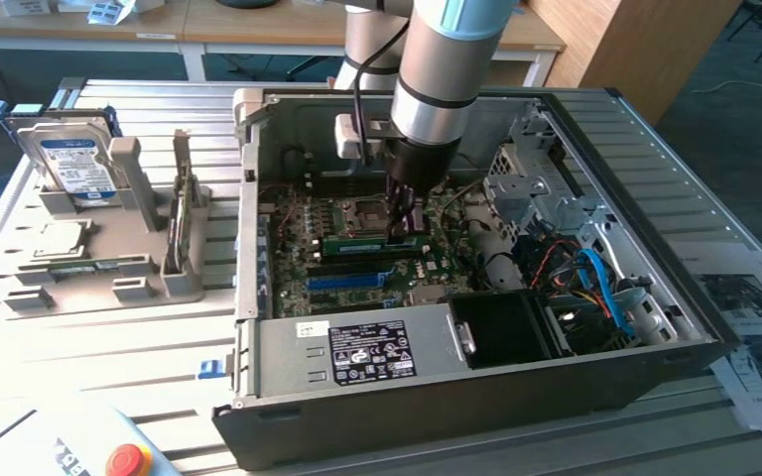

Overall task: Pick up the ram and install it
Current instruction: 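Insert the ram into the slot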

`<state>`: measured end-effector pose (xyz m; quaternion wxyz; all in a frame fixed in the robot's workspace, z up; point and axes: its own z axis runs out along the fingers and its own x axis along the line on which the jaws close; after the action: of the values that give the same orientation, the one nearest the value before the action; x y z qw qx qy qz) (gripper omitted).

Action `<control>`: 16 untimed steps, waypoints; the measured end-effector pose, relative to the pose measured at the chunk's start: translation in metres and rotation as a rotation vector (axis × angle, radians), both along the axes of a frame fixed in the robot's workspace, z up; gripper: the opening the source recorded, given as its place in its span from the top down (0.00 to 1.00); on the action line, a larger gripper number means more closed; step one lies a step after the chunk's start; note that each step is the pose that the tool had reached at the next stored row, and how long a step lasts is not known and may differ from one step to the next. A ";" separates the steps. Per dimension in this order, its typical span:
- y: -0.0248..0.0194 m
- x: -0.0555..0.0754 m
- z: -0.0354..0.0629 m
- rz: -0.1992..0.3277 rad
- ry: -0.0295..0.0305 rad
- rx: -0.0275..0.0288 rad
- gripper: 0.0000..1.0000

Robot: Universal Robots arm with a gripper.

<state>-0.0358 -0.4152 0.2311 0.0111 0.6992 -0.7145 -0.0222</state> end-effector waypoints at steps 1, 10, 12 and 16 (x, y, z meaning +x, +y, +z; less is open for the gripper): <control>0.0000 0.000 0.0000 0.000 -0.0001 0.0000 0.88; 0.0000 -0.002 0.0000 0.000 -0.0013 0.0000 0.88; 0.0000 -0.002 0.0000 0.000 -0.0017 0.0001 0.88; 0.0000 -0.003 0.0000 0.001 -0.0017 0.0001 0.88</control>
<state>-0.0383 -0.4152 0.2310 0.0104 0.6997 -0.7141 -0.0216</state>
